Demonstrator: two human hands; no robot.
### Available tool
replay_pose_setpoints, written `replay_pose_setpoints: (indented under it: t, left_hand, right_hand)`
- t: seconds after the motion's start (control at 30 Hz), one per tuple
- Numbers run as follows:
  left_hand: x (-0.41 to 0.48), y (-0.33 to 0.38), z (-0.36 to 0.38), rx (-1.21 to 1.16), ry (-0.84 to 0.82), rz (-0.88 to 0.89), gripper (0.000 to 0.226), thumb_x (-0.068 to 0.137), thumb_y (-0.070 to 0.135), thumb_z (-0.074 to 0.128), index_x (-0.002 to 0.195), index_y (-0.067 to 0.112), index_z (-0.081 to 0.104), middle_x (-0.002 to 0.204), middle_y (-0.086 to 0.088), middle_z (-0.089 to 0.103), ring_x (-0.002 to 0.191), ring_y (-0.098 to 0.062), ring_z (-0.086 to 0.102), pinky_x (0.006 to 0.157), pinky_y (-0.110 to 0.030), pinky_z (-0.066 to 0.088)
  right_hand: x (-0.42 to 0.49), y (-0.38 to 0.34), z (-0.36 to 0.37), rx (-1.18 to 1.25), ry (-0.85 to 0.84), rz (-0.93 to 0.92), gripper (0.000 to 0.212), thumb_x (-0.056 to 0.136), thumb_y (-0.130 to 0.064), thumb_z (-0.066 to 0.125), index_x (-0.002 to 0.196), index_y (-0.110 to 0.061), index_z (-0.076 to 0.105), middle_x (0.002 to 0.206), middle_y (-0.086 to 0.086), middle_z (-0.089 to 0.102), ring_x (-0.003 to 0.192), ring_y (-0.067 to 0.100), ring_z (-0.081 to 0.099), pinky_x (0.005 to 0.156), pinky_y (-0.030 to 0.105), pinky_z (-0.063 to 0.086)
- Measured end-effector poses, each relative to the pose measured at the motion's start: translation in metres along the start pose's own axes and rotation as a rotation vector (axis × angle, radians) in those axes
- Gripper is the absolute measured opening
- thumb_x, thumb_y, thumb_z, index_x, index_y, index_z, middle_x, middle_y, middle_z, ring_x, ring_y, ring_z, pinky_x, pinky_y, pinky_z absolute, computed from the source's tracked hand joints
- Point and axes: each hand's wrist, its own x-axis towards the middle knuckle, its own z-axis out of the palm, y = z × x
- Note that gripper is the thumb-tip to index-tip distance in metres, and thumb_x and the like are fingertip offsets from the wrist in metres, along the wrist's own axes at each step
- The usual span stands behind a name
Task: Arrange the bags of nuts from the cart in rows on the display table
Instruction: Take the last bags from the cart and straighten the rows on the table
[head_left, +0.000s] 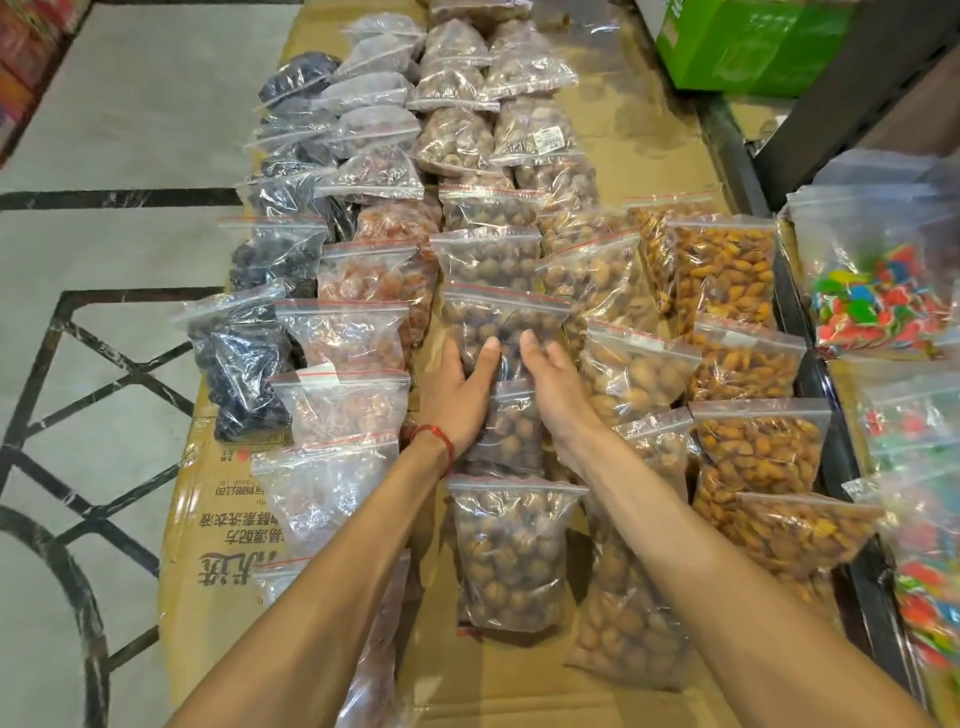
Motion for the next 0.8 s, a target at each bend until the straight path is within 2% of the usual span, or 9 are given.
replay_pose_setpoints:
  t: [0.03,0.17,0.27,0.33,0.47,0.53,0.63,0.73,0.8]
  left_hand:
    - [0.000,0.000,0.001,-0.001,-0.008,-0.020,0.092,0.087,0.086,0.042,0.154,0.023,0.040,0.157,0.001,0.048,0.144,-0.017,0.045,0.121,-0.047,0.035]
    - [0.002,-0.002,0.000,-0.025,0.026,0.007,0.082,0.094,0.072,0.043,0.161,0.024,0.032,0.163,0.001,0.042,0.150,-0.018,0.037,0.125,-0.047,0.029]
    - [0.004,-0.004,-0.004,-0.003,-0.007,-0.041,0.094,0.086,0.083,0.043,0.161,0.030,0.030,0.165,0.002,0.039,0.151,-0.021,0.037,0.124,-0.049,0.031]
    - [0.002,-0.005,-0.009,-0.024,-0.015,-0.073,0.098,0.080,0.087,0.050,0.159,0.033,0.035,0.162,0.003,0.043,0.147,-0.019,0.042,0.122,-0.049,0.036]
    - [-0.030,-0.002,-0.018,-0.051,0.007,0.012,0.081,0.086,0.075,0.060,0.155,0.038,0.039,0.153,0.010,0.052,0.140,-0.014,0.050,0.118,-0.047,0.042]
    - [-0.052,-0.001,-0.020,-0.052,0.026,0.071,0.075,0.095,0.061,0.061,0.160,0.034,0.033,0.162,0.012,0.040,0.147,-0.010,0.040,0.122,-0.039,0.034]
    - [-0.085,-0.008,-0.016,-0.040,0.087,0.077,0.073,0.101,0.044,0.063,0.162,0.030,0.027,0.156,0.022,0.025,0.142,0.002,0.026,0.117,-0.022,0.021]
    - [-0.112,-0.030,-0.007,-0.011,0.094,0.033,0.092,0.087,0.061,0.067,0.161,0.024,0.028,0.167,0.003,0.030,0.153,-0.014,0.029,0.127,-0.041,0.025]
    - [-0.127,-0.043,0.000,-0.001,0.103,0.007,0.094,0.083,0.062,0.068,0.160,0.025,0.028,0.166,-0.001,0.034,0.153,-0.019,0.032,0.126,-0.047,0.029]
  right_hand:
    - [-0.001,0.001,0.003,0.027,0.025,0.003,0.076,0.107,-0.059,0.046,0.165,-0.013,0.029,0.164,-0.006,0.037,0.153,0.015,0.034,0.124,0.035,0.028]
    - [-0.007,-0.004,0.007,0.022,-0.012,-0.001,0.080,0.106,-0.059,0.049,0.167,-0.014,0.024,0.171,0.002,0.034,0.157,0.020,0.032,0.128,0.040,0.027]
    - [-0.016,-0.019,-0.009,0.002,-0.071,0.048,0.078,0.106,-0.054,0.054,0.167,-0.015,0.024,0.170,0.003,0.036,0.154,0.022,0.036,0.126,0.042,0.027]
    - [-0.028,-0.025,-0.023,-0.005,-0.050,0.031,0.068,0.108,-0.046,0.054,0.165,-0.016,0.030,0.170,0.001,0.036,0.155,0.023,0.035,0.124,0.041,0.027]
    - [-0.063,-0.017,-0.036,-0.040,0.002,-0.060,0.055,0.108,-0.035,0.057,0.159,-0.021,0.044,0.164,-0.002,0.045,0.152,0.018,0.042,0.126,0.041,0.031]
    - [-0.083,-0.007,-0.037,-0.011,0.017,-0.089,0.054,0.108,-0.027,0.059,0.159,-0.022,0.045,0.163,-0.004,0.047,0.150,0.014,0.043,0.127,0.039,0.032]
    - [-0.113,0.009,-0.034,-0.034,0.026,-0.129,0.051,0.108,-0.023,0.059,0.158,-0.022,0.048,0.159,-0.005,0.052,0.146,0.011,0.047,0.126,0.040,0.035]
    - [-0.135,0.031,-0.029,-0.077,0.062,-0.158,0.049,0.107,-0.018,0.059,0.155,-0.021,0.051,0.156,-0.006,0.054,0.143,0.010,0.048,0.124,0.035,0.037]
    - [-0.145,0.046,-0.025,-0.085,0.096,-0.178,0.049,0.107,-0.013,0.059,0.154,-0.024,0.052,0.156,-0.009,0.054,0.140,0.005,0.049,0.116,0.023,0.039]
